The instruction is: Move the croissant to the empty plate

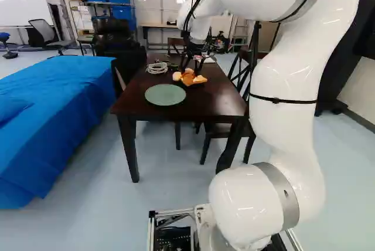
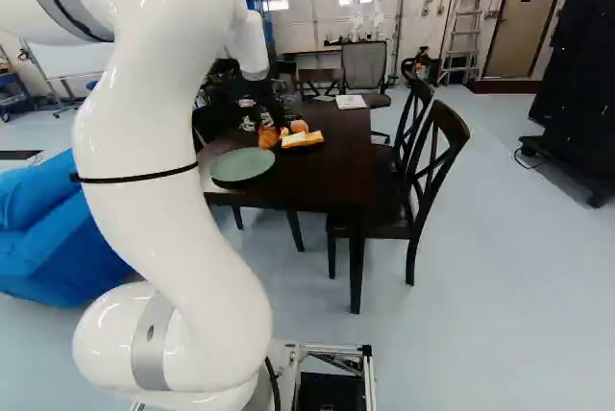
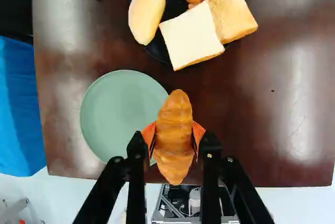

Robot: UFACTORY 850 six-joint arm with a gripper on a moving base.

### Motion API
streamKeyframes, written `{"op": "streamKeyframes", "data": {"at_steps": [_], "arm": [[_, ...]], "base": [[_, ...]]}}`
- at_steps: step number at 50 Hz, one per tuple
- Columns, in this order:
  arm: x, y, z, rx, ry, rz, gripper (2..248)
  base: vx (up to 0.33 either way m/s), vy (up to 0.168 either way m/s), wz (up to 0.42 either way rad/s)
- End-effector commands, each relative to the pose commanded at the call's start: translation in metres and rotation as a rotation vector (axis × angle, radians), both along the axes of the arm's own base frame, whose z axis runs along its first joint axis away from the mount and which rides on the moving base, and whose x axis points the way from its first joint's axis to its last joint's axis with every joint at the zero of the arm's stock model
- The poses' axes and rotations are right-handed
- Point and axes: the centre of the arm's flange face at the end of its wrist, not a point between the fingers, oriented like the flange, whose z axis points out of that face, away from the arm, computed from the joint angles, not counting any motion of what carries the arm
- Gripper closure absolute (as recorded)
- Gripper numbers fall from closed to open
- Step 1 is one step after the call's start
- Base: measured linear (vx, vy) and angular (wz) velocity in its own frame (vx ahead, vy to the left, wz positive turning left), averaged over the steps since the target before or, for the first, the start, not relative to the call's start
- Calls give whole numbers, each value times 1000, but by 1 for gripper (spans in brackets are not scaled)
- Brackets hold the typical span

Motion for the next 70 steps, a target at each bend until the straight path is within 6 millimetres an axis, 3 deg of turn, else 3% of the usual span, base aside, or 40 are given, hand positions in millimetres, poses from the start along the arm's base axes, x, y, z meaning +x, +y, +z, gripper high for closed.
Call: {"op": "streamKeyframes", "data": {"at_steps": [49,70], "arm": [[26,89,-2,2,-8,136,147],[35,99,-19,-1,13,147,147]], "base": [[0,0,0],[0,0,0]]}}
